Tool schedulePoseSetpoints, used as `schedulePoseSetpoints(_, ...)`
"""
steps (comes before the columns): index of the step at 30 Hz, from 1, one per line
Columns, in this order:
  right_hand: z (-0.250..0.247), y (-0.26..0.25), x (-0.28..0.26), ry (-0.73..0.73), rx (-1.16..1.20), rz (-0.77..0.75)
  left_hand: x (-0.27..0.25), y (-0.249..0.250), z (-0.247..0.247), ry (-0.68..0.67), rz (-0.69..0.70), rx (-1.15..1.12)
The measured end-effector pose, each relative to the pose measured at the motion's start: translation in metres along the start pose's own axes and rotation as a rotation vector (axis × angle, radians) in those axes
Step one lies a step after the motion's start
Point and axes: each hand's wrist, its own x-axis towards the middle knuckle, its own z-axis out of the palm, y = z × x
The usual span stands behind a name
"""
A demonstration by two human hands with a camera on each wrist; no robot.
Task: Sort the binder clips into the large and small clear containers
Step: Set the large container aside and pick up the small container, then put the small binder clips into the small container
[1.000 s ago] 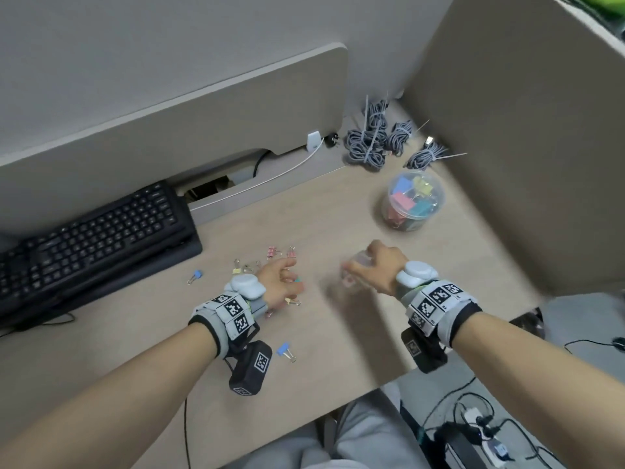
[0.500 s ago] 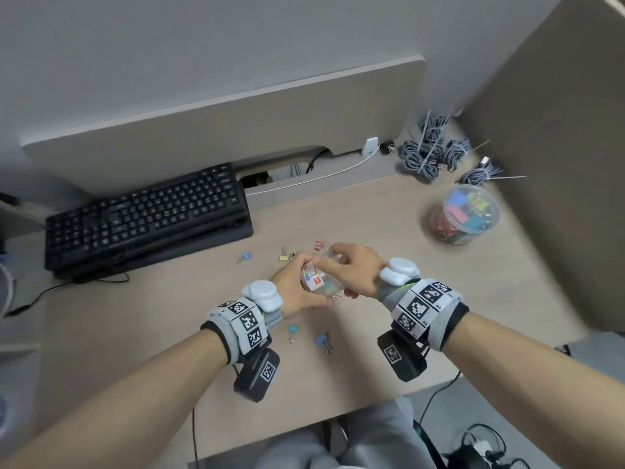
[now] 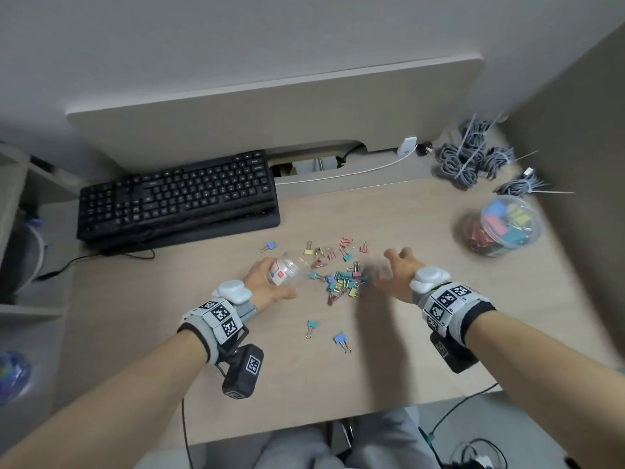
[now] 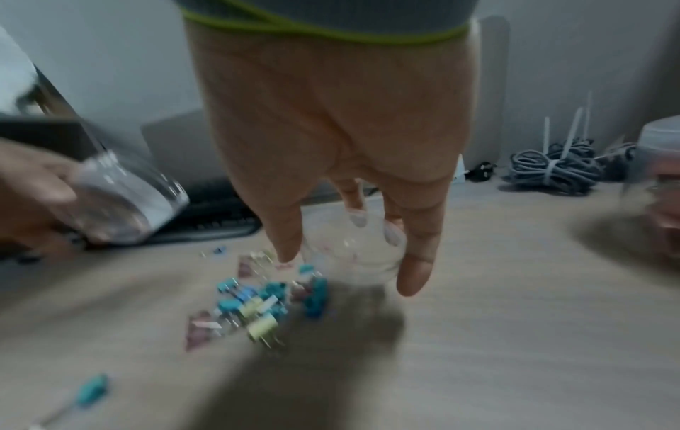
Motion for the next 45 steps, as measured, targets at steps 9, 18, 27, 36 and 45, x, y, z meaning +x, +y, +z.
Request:
schedulePoseSetpoints(9, 0.013, 0.033, 0.029, -0.036, -0.263, 0.219, -0.011, -0.012, -0.012, 0.104, 0.052, 0.005)
schedulePoseSetpoints(18, -0.009, -0.033, 0.052, -0.004, -0.017, -0.117, -0.014, -0.023, -0.021, 0.116, 0.027, -0.014)
schedulePoseSetpoints(27, 0.043, -0.081, 0.031, -0.195, -0.351, -0.332, -0.015, -0.042, -0.024, 0.106, 0.016, -0.036)
schedulePoseSetpoints(36, 0.057, -0.081, 0.036, -0.064, -0.313, -0.235, -0.013, -0.042, -0.013, 0.074, 0.024, 0.015)
schedulePoseSetpoints(45, 0.042, -0.063, 0.038, -0.116, 0.026, -0.09, -0.01, -0.04, 0.008, 0.046, 0.022, -0.013)
